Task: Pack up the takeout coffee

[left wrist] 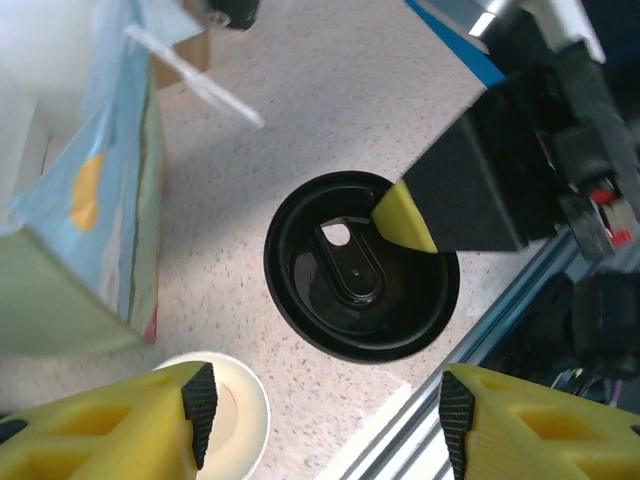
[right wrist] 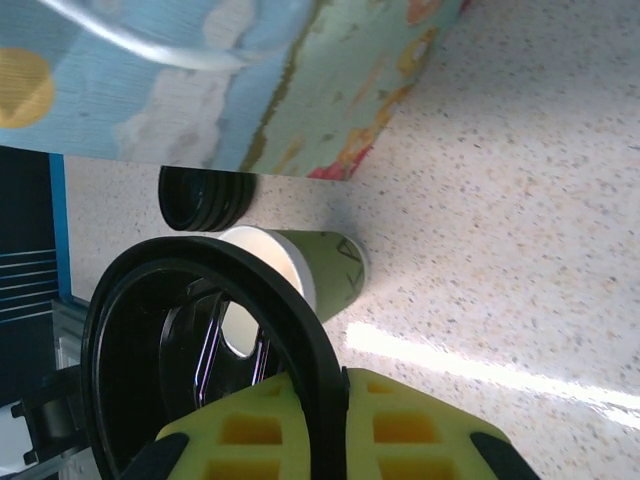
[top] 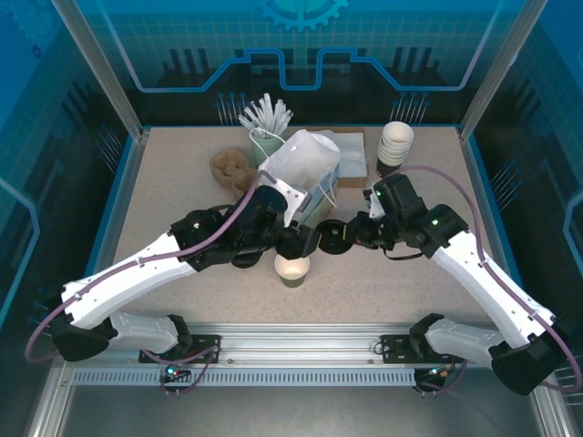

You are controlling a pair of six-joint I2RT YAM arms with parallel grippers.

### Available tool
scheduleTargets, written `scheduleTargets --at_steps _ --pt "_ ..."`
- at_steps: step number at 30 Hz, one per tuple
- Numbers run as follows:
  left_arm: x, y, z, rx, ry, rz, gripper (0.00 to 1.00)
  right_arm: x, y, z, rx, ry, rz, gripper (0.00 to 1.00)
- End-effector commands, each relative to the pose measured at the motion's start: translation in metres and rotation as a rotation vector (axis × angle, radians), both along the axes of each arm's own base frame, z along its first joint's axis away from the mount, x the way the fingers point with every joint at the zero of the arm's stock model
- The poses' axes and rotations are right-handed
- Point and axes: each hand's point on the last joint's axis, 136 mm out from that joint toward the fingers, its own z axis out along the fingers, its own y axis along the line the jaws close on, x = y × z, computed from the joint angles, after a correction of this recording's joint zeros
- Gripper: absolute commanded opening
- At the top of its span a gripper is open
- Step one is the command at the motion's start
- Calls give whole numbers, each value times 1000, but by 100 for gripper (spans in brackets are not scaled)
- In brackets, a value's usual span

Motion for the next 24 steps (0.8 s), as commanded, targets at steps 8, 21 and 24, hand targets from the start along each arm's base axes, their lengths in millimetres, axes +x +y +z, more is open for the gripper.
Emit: scheduleTargets --at_steps 8,21,24 --pt "-9 -45 -9 58 -372 -372 64 -25 -21 -3 123 185 51 0" --pt "-2 -60 -38 195 -634 -563 67 -30 -25 -17 171 292 62 0" --pt "-3 -61 -47 233 -648 -597 66 -30 -24 -18 172 301 69 0"
